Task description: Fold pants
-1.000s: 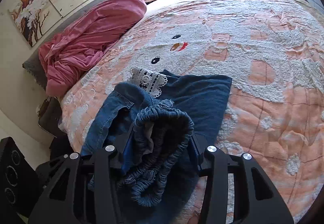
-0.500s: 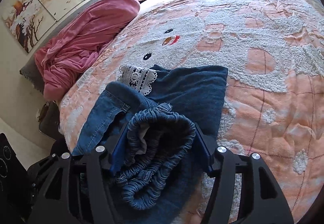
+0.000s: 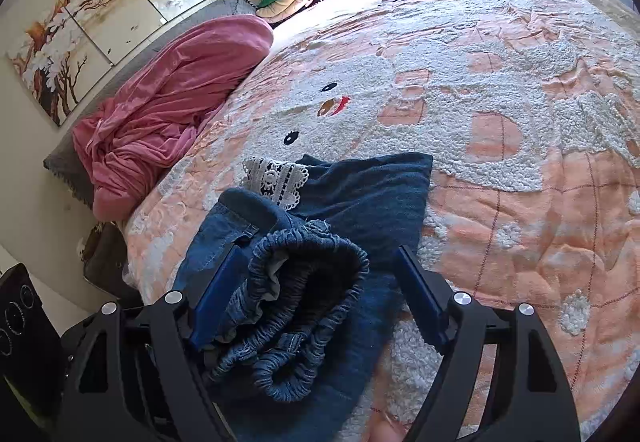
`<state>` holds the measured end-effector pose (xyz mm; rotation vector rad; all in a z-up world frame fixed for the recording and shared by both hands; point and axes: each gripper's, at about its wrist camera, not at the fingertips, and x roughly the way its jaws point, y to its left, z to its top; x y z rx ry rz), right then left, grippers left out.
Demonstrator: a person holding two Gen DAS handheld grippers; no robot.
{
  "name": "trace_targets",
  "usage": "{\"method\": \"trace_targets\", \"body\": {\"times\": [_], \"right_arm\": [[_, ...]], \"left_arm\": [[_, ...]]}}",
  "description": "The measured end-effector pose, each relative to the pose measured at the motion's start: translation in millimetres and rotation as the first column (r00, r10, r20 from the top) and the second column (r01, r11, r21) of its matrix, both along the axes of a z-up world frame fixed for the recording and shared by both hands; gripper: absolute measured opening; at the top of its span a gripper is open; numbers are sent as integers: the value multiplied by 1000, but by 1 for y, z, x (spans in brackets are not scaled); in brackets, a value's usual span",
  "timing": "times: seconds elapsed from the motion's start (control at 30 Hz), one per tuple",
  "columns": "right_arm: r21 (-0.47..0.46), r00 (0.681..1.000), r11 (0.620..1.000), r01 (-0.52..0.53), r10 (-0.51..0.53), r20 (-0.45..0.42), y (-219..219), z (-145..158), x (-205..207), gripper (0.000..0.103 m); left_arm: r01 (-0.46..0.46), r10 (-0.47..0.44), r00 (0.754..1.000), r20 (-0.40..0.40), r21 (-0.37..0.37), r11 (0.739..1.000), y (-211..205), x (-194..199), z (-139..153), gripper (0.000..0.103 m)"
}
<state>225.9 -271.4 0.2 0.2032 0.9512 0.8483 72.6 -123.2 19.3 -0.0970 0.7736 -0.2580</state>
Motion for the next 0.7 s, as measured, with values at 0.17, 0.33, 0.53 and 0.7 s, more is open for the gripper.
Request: {"method": "trace_targets", "body": {"times": [0.17, 0.33, 0.53, 0.7], "right_arm": [[26, 999, 1000, 15, -16, 46, -7, 13, -9, 83], [56, 992, 998, 9, -16, 124, -15, 29, -31, 84], [43, 970, 998, -47, 35, 241, -16, 45, -77, 83], [-63, 924, 988, -140, 153, 352, 10, 49, -115, 65]], "left_arm": [[-35, 35, 999, 22, -9, 999, 17, -6, 11, 80], [-124, 124, 991, 49, -12, 992, 49, -9, 22, 84], [-213, 213, 977, 17, -1, 977, 84, 1, 18, 84], [-220, 220, 976, -3, 32, 975, 91, 15, 13, 84]]}}
